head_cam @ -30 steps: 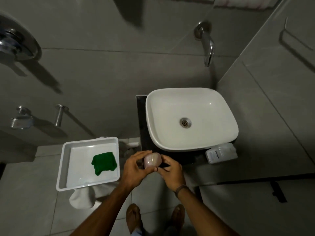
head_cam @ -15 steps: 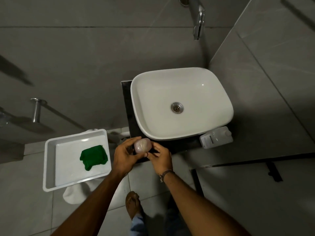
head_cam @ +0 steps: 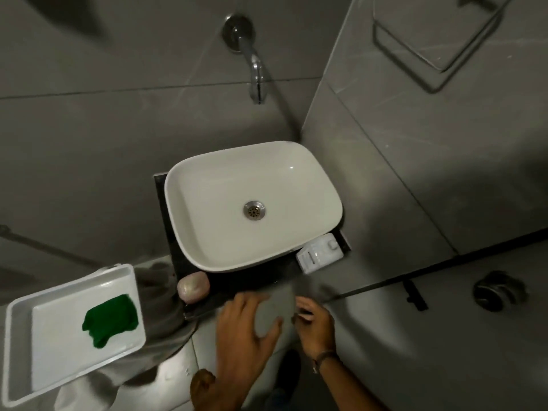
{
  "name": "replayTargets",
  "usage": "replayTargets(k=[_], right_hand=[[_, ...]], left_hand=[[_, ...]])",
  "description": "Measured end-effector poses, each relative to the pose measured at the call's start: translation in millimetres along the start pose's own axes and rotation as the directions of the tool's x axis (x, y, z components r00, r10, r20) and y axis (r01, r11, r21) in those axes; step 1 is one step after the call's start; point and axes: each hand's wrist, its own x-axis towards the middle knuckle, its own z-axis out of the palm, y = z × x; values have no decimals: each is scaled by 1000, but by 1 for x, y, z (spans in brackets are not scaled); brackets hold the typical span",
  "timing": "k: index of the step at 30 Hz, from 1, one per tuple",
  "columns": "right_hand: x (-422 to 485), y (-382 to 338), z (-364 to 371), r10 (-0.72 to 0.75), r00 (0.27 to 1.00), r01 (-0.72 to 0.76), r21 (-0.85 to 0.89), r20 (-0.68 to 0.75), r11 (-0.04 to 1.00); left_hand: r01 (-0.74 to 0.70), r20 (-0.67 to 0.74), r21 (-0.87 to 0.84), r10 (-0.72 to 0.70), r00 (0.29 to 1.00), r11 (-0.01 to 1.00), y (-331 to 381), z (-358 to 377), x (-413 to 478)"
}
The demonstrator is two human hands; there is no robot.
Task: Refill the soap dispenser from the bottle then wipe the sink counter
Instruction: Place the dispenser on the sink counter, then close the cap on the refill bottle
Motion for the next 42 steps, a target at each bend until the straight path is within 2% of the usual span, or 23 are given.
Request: replayTargets(k=[3,5,7,11,15,21,23,25,27,29,32,35,37,39,42], right_hand=[[15,13,-46,-2,997,-5,-88,-83,996],[28,16,-66,28,989,-31,-13,-146,999],[40,15,-78,11,982,-10,3,-186,1000],[65,6,-93,-45,983,48,11,-180,999],[96,-13,-99,-97,967,82,-70,-235,994],[151,-58,-102,-267,954,218,-301,-133,928],[168,-68,-98,-275,960,238,-353,-59,905],[180,-74,-95,-273,960,264,-515,59,816],[185,-75,-93,-273,957,278,-599,102,751],[185,-73,-94,-299,949,295,-631,103,718],[167,-83,-113,-287,957,252,-569,30,783],[128,-120,-151,-417,909,367,-520,23,771],[91,-157,-178,-475,873,473,-429,111,770],[49,-202,-200,-522,808,588,-322,274,742],[-4,-269,-213,-577,672,733,-306,465,607]], left_hand=[[-43,48,171,35,998,984,56,41,59],[-91,92,296,67,994,951,75,70,85],[-78,113,381,37,993,921,81,92,99],[-10,102,439,-39,994,898,76,123,106],[40,45,437,-67,997,898,76,138,102],[13,31,433,-29,999,901,81,146,86],[8,21,423,-19,1000,906,82,146,86],[15,35,406,-32,999,914,84,144,89],[16,60,338,-39,997,941,86,142,89],[22,53,168,-31,998,986,88,139,87],[81,14,-173,-79,997,982,93,127,80],[63,-75,-349,-95,993,935,105,102,82],[22,-107,-424,-74,991,905,119,81,86],[3,-99,-492,-59,993,870,133,58,90],[-15,-78,-549,-33,996,836,153,25,99]])
